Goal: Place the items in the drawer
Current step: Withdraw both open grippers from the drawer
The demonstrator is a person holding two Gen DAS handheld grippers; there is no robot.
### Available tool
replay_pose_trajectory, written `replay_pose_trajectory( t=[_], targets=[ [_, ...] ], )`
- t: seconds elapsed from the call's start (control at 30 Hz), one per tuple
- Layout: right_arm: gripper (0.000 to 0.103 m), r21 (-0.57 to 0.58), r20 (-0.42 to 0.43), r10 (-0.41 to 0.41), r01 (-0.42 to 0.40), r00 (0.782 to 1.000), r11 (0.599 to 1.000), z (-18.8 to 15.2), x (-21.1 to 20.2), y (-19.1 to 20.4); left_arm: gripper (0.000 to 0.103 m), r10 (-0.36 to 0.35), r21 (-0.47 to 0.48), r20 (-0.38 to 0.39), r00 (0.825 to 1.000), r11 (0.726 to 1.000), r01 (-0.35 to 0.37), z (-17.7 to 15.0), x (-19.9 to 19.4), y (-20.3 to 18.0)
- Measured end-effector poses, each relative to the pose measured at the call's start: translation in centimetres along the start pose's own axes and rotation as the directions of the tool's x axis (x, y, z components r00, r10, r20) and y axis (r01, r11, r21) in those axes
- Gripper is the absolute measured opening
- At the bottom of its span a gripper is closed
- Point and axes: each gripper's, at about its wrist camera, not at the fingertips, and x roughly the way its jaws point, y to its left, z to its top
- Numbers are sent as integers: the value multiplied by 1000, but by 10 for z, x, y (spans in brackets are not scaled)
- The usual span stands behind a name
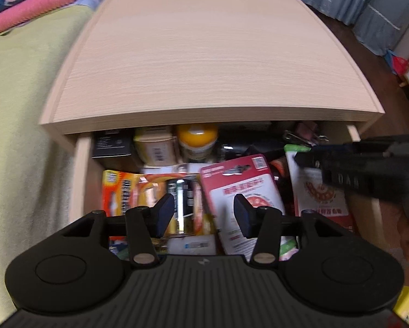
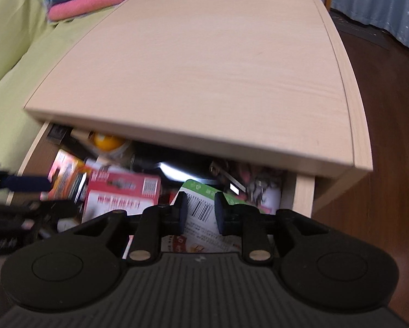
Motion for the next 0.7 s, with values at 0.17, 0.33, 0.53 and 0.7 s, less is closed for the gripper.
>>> replay_pose_trajectory(
  t=[0.17, 0.33, 0.53, 0.7],
  targets=[
    [20, 2, 3, 7, -7, 1000, 1000, -21, -12, -1, 53, -40, 9, -24, 999, 999, 40, 0, 7, -4],
    [20, 23, 89, -3, 1, 996, 1000, -13, -29, -5, 53, -29, 0, -22, 999, 1000, 29, 1, 7, -4],
    [20, 28, 105, -3, 0, 994, 1000, -17, -33, -7, 53, -6, -38, -31, 999, 999, 5, -5, 5, 13],
    [20, 36, 192, 10, -17, 981, 999, -33, -64, 1, 53, 30, -76, -19, 999, 997, -32, -14, -13, 37]
  ],
)
